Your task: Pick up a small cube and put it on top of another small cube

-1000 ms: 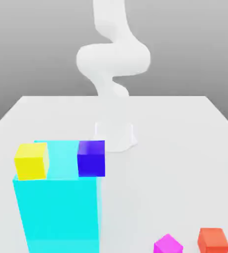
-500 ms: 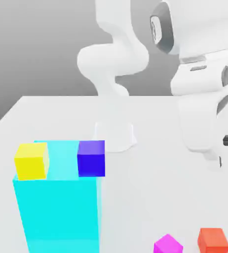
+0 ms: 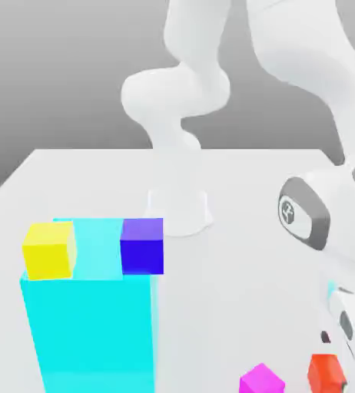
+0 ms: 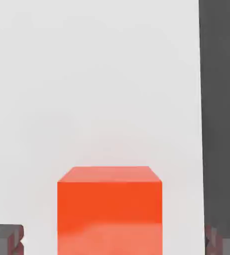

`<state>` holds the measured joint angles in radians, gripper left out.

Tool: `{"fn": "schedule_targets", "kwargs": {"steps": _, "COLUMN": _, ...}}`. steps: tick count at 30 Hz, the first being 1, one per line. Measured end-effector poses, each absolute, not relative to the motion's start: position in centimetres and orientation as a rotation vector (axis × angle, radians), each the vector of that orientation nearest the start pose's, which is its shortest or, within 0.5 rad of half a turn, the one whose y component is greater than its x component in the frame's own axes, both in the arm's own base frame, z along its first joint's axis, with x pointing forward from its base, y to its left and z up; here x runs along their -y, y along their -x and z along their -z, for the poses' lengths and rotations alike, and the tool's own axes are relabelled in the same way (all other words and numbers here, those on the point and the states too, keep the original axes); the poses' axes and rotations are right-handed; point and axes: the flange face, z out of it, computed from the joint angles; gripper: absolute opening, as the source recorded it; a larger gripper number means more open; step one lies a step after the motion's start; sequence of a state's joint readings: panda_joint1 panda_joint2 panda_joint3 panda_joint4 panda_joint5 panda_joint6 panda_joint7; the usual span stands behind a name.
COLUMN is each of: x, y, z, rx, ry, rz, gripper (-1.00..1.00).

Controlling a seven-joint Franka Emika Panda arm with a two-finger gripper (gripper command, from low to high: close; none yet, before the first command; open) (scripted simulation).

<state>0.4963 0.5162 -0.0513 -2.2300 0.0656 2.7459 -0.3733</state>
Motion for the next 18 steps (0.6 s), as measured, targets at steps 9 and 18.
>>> {"fn": "schedule_targets", "kwargs": {"steps": 9, "x": -22.9, "y": -48.9, "z": -17.2, "rx": 1.175, "ry": 2.914, "rz": -0.001, "gripper": -1.0}}
{"fn": "schedule_targets", "kwargs": {"steps": 18, "x": -15.5, "y": -51.2, "z": -30.5, "rx": 1.433, "ry": 2.758, "rz": 0.007, "gripper": -1.0}}
